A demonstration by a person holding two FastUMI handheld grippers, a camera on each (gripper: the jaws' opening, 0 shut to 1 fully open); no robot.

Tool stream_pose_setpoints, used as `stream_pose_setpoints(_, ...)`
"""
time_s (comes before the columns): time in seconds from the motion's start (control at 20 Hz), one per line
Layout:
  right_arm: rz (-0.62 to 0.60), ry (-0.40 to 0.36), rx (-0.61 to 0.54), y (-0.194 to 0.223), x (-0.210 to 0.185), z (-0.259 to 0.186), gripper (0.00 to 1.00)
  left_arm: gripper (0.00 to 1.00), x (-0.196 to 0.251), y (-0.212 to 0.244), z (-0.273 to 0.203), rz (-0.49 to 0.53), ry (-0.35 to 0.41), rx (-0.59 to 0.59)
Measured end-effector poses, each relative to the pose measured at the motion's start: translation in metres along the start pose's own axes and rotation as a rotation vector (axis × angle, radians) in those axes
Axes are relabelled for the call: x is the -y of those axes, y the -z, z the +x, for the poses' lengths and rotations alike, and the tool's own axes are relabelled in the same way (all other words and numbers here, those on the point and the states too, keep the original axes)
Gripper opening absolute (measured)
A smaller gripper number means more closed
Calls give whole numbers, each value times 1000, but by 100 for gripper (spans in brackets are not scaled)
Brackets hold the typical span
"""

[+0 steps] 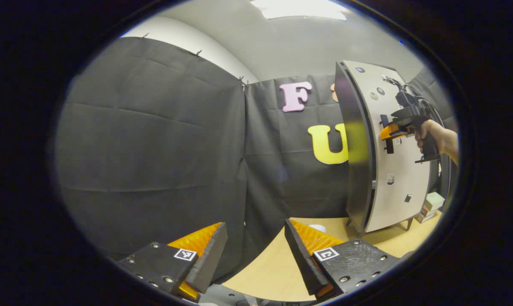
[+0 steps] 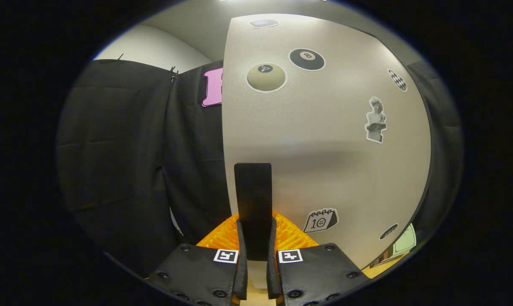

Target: Open the cabinet door with the right hand, grasp the bottle in the cabinet with the left hand and place it on the coaster, then close the cabinet door with the right hand.

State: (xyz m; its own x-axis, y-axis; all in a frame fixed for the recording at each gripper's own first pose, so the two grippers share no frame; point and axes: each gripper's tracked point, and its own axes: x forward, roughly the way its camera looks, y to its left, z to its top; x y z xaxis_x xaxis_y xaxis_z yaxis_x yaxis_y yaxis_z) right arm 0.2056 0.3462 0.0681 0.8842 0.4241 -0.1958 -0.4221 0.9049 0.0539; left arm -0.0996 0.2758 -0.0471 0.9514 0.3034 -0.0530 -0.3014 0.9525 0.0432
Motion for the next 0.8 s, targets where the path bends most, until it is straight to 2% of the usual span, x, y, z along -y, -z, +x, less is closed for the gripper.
stream_pose_setpoints(0.35, 38, -89, 4, 1, -5, -50, 20, 83, 15, 2, 9, 7, 129, 29)
stream_pose_setpoints(0.5, 43, -124, 4, 2, 0, -61, 20, 83, 14, -3, 9, 0, 145, 60)
stream_pose_setpoints(0.8, 35, -210, -15, 5, 17, -81, 20, 83, 70, -7, 6, -2, 209, 48)
